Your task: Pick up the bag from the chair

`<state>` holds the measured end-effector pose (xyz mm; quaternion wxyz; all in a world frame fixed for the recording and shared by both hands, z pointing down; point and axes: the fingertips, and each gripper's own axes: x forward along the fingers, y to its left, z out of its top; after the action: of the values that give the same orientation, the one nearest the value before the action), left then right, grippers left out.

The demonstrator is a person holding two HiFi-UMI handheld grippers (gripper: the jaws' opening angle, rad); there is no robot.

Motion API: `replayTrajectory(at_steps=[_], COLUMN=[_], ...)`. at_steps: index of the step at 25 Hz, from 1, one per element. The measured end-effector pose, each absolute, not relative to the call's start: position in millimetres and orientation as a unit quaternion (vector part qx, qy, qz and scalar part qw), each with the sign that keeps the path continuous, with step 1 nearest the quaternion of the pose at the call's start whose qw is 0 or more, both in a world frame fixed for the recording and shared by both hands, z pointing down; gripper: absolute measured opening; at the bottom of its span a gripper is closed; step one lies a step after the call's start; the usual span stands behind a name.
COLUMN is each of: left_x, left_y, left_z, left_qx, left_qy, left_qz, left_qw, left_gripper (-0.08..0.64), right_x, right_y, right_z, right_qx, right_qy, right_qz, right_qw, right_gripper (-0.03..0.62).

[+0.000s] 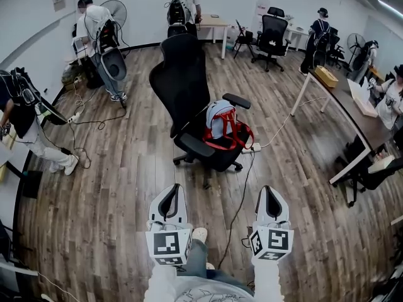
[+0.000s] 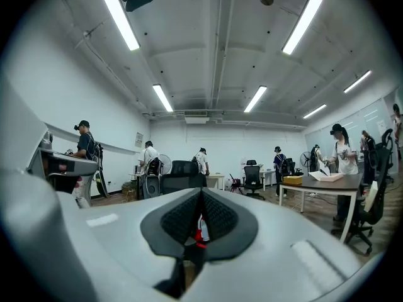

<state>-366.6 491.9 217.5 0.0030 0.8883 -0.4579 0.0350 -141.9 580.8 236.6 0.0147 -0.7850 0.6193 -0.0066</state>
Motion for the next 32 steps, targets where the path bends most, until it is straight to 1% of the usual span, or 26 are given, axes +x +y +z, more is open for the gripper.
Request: replayTrajectory(at_steps=[6, 20, 25, 32], left_x=[-332.9, -219.4, -199.9, -177.6], left_y=[442.3, 232.1, 191.5, 149.5], left_z=[232.9, 227.4, 242.4, 261.9], left_qx=[0.892, 0.912, 0.914, 0.910], left_qy=[-0.450, -0.407, -0.403, -0.406], left_qz=[0.037, 0.036, 0.050, 0.065], left_qw=[0.011, 0.011, 0.025, 0.044], left_gripper=[0.006, 0.006, 0.006, 0.006], right_x=[-112.9, -8.3, 17.2, 45.5], right_y=[536.8, 339.5, 300.8, 261.3], right_z=[251.0, 241.2, 248.8, 269.0], right_qx=[-0.788, -0.807, -0.814, -0.813], right_qy=[0.615, 0.590, 0.581, 0.581], right_qz=[-0.011, -0.006, -0.025, -0.042], right_qw=[0.009, 0.004, 0.005, -0.011], right_gripper=[0.011, 0.011, 0.011, 0.011])
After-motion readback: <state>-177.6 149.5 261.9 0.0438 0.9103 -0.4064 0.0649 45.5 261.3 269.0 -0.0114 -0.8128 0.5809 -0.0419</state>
